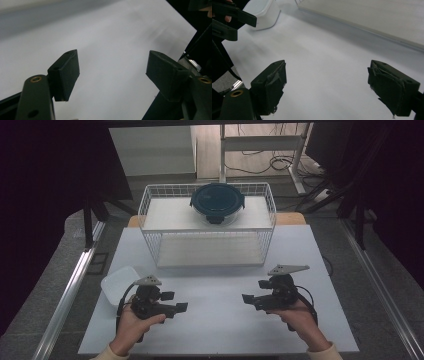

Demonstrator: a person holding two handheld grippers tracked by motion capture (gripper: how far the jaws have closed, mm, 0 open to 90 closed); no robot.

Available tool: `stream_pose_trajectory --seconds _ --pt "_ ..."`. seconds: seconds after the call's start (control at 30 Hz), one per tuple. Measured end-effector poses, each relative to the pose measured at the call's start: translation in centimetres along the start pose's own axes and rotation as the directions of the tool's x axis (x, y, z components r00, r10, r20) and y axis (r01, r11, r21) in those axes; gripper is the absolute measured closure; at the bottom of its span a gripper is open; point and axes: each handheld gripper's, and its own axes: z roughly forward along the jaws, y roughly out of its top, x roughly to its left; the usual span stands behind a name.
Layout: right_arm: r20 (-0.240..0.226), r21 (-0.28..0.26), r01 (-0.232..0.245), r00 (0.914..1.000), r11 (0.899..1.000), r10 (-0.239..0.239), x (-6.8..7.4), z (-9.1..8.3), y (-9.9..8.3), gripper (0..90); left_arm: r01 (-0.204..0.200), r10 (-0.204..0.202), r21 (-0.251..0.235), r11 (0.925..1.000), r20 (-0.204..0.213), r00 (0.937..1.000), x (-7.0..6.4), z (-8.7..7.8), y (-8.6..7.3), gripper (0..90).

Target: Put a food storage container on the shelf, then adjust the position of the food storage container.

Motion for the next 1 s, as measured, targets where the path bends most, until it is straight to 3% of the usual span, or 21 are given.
stream_pose_trajectory --seconds 0.33,0.47,0.77,1.0 --pt "0.003 0.042 0.000 1.0000 0.999 0.000 0.2 1.2 -1.5 15.6 0.000 0.003 0.053 0.9986 -0.048 0.9988 0.3 0.2 -2.5 26.1" --pt "0.004 0.053 0.009 1.0000 0.999 -0.009 0.3 1.8 -1.6 15.7 0.008 -0.005 0.051 0.9987 -0.061 0.9981 0.5 -0.1 -2.9 26.2" --pt "0.003 0.042 0.018 0.9998 0.999 -0.018 0.4 1.7 -1.4 15.7 0.003 -0.001 0.024 0.9997 -0.079 0.9968 0.4 -1.3 -3.0 26.1" --pt "0.012 0.031 0.009 0.9999 0.999 -0.010 0.2 1.2 -1.4 15.8 -0.002 -0.002 -0.032 0.9995 -0.101 0.9949 0.6 -3.5 -2.5 26.4"
